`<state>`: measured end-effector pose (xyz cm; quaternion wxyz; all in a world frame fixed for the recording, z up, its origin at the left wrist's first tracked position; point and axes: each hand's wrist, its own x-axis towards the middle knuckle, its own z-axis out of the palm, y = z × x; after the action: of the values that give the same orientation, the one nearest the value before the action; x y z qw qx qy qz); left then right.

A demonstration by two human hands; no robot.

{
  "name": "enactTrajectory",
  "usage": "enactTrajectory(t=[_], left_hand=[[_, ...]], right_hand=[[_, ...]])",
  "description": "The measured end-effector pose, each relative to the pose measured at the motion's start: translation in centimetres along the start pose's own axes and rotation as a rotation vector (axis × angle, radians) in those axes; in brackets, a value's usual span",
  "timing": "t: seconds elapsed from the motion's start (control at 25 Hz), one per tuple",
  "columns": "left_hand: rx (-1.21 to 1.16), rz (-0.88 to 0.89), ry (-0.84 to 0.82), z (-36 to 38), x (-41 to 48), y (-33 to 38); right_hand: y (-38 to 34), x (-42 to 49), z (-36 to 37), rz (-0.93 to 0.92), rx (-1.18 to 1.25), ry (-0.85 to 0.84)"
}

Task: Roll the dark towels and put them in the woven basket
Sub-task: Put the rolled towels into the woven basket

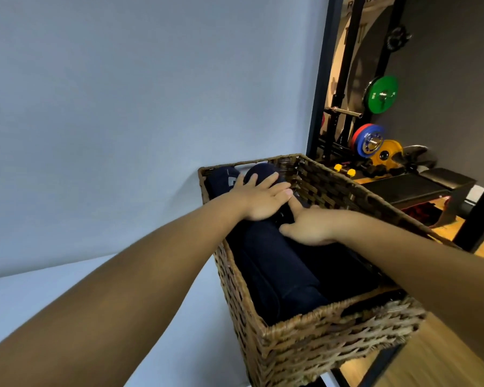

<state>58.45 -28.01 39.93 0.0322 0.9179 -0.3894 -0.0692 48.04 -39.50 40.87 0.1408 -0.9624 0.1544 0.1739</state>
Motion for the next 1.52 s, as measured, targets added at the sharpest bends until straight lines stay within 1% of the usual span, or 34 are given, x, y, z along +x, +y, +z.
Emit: enactTrajectory(t=[0.08,0.12,0.24,0.32,0.4,0.52,0.64,0.72,0.84,0.96,1.04,1.2,1.28,1.36,1.44,1.48,1.52], left_hand=[[0.061,-0.003,-0.001,0.0,-0.2,0.5],[0.094,0.001,-0.008,-0.1,-0.2,0.6],[0.105,-0.008,0.000,-0.1,0.0,0.5],[0.117,-0.027,0.006,-0.1,-0.1,0.8],[0.148,-0.069,0.011,0.1,-0.3,1.0],[0.067,-0.201,-0.006,-0.3,-0.5,1.7],[-0.022,-0.274,-0.042,-1.5,-1.3,2.7],[-0.028,-0.308,-0.058,-1.7,-1.9,3.7],[-0.036,-0.388,-0.093,-1.7,-2.0,4.6],[-0.080,-0.453,-0.145,-2.2,-0.7,4.7],[-0.104,-0.476,-0.136,-2.5,0.3,4.5],[-0.033,-0.458,-0.012,-2.1,1.5,3.8],[-0.028,-0.452,0.012,-2.0,1.7,3.6],[-0.007,-0.429,0.002,-1.9,0.6,4.5],[0.030,-0.359,-0.027,-1.1,-1.5,5.5],[0.041,-0.308,-0.052,-0.9,-3.0,5.7],[0.021,-0.247,-0.083,-1.0,-4.9,5.9]], right_hand=[[0.2,-1.2,-0.4,-0.054,0.105,-0.027],[0.3,-2.3,-0.6,-0.075,0.097,-0.041],[-0.7,-6.0,0.1,-0.057,-0.141,-0.101],[-1.4,-7.2,1.3,-0.023,-0.160,-0.135],[-2.1,-7.0,1.7,-0.005,-0.157,-0.104],[-2.2,-6.4,2.8,0.032,-0.183,-0.019],[-2.2,-7.7,3.5,-0.004,-0.149,0.041],[-1.9,-9.3,3.0,-0.049,-0.119,0.016],[-1.2,-11.2,1.8,-0.121,-0.176,-0.067],[-1.4,-11.0,1.8,-0.116,-0.213,-0.093],[-1.6,-10.7,2.1,-0.110,-0.189,-0.090],[-1.0,-11.0,3.3,-0.141,-0.001,-0.033],[-0.5,-11.1,3.9,-0.174,-0.003,0.023],[-0.3,-11.4,3.8,-0.188,-0.015,0.050],[-0.1,-11.9,3.8,-0.220,0.007,0.094],[-0.1,-12.3,3.9,-0.246,0.009,0.141],[0.0,-12.6,4.0,-0.281,0.006,0.225]])
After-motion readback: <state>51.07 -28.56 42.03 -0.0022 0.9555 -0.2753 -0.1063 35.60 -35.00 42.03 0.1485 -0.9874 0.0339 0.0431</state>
